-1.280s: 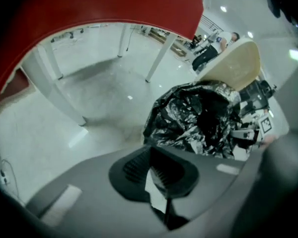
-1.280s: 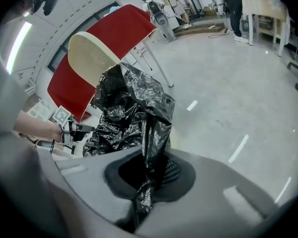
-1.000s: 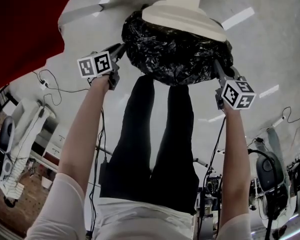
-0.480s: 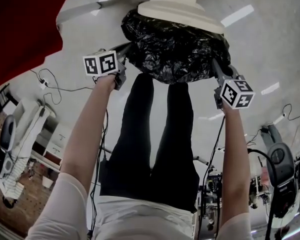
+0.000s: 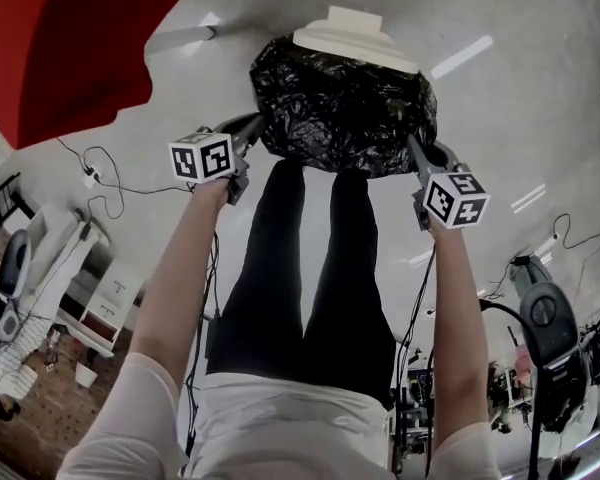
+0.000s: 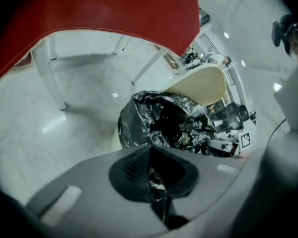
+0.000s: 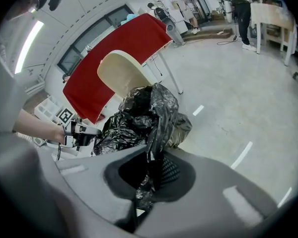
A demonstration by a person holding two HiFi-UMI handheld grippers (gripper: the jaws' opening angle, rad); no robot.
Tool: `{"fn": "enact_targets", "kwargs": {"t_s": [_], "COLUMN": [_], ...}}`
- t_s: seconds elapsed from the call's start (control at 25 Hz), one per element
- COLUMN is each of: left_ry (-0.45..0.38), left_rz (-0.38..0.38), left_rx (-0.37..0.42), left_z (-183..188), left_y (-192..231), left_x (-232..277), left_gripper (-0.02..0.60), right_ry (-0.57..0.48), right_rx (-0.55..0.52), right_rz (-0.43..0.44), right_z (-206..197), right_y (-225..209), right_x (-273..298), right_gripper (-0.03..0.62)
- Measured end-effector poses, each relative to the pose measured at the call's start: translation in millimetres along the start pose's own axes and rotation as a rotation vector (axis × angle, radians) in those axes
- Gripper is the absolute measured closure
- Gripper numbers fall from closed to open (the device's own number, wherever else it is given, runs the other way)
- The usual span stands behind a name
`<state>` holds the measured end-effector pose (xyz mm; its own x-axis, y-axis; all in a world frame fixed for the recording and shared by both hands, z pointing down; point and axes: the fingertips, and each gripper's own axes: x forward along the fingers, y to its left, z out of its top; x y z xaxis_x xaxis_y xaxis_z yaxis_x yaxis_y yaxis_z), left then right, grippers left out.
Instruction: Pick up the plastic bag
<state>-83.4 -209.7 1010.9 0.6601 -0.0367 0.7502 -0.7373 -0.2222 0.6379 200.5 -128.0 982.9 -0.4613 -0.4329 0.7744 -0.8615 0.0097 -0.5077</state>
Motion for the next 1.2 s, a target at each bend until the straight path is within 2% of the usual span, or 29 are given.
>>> {"fn": "enact_targets", "kwargs": {"t_s": [0.48, 0.8, 1.2], "left_ry": [-0.068, -0.11, -0.203], "left_rz": [-0.052, -0.069, -0.103], "left_rx": [0.037, 0.052, 0.083], "left_z": [8.2, 17.8, 41.1], "left_y": [-54.8, -76.2, -138.7], "left_x": [-53.7, -84.4, -167.0], "left_gripper": [0.577, 0.577, 0.577], "right_ry": [-0.056, -0.137, -0.229], "right_rx": [-0.026, -0.015, -0.033], "right_rz": [0.097, 0.183, 0.238], "right_z": [32.1, 64.0, 116.3], "right_y": [84.5, 132.3, 181.7], "right_x": [-55.7, -93.2, -162.8], "right_gripper": [0.592, 0.592, 0.592]}}
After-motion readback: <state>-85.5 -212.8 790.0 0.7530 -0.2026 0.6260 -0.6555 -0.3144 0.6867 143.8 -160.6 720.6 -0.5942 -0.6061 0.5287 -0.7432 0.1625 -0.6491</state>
